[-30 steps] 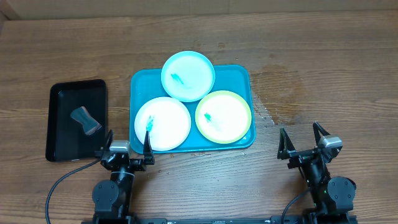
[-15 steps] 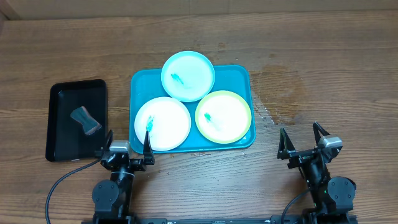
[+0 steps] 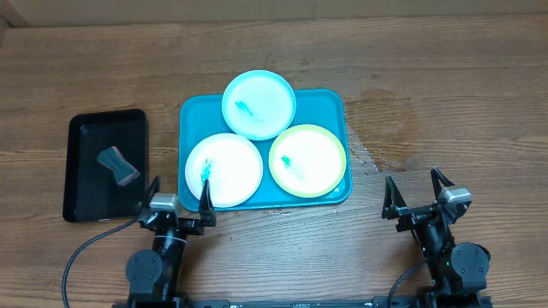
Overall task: Clean dirty plates on tray and stack at the side
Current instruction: 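Move the left gripper to the sponge on the black tray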
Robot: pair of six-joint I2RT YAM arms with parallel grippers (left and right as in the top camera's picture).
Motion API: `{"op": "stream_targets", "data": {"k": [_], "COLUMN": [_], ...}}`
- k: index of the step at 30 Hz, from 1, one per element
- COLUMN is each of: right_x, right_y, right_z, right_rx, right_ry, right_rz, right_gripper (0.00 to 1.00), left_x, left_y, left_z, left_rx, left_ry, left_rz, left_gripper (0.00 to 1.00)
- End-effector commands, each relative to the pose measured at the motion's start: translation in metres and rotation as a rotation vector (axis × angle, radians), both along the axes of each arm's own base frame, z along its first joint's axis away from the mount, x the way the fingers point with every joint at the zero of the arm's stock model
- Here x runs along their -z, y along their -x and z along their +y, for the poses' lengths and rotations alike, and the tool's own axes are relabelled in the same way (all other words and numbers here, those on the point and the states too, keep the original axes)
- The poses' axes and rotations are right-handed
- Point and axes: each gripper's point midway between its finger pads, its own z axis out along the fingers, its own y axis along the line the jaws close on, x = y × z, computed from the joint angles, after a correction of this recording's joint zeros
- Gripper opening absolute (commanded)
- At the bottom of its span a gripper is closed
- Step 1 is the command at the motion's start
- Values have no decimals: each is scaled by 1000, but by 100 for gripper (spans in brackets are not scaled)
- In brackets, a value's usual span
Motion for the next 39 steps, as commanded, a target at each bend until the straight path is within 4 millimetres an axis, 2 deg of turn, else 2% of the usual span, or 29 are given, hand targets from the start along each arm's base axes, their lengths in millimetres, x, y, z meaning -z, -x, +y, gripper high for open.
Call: {"op": "stream_targets", "data": {"k": [1,2,4,5,7,8,9,11,12,14,17,20,23,25,27,30,32,35,37,39], "right_x": [2,2,2,2,2,2,2,2,2,2,2,2,2,2,2,2,2,2,2,2], "right_y": [0,0,0,0,0,0,0,0,0,0,0,0,0,0,0,0,0,0,0,0], "right_z": [-2,-2,-2,-2,-2,-2,-2,-2,-2,-2,-2,-2,-2,-2,-2,-2,-2,-2,-2,-2], "right_rx": [12,12,12,12,12,12,12,12,12,12,12,12,12,12,12,12,12,12,12,12], "right_ry": [-1,-2,-2,-2,-2,-2,-2,-2,-2,-2,-2,-1,-2,-2,-2,-2,-2,-2,-2,-2], "right_rz": [-5,-5,-5,-4,-4,-5,-4,-5,-5,-4,-4,-4,-5,-5,-4,-4,-4,-5,-5,-4], "right_gripper": [100,100,100,100,100,100,100,100,100,100,100,100,100,100,100,100,100,100,100,100], "left_x": [1,0,-12,-29,-77,-110,-134,-179,-195,-220,-252,-278,-285,-284,-273,-250,-240,-218,-190,-163], "left_y": [26,32,32,32,42,55,66,85,88,91,90,68,32,6,-26,-56,-71,-76,-82,-88], "left_z": [-68,-76,-77,-76,-76,-73,-68,-48,-36,-22,-14,-13,1,8,12,27,69,136,157,167], "left_rx": [400,456,464,479,551,589,594,523,464,363,230,133,8,-46,-56,-103,-349,-744,-815,-796], "left_ry": [375,443,569,645,645,596,558,540,561,541,379,194,95,-51,-252,-400,-333,-94,-13,23], "left_rz": [138,174,182,141,-51,-219,-349,-581,-635,-677,-663,-511,-269,-115,52,249,356,440,520,615], "left_gripper": [100,100,100,100,100,100,100,100,100,100,100,100,100,100,100,100,100,100,100,100]}}
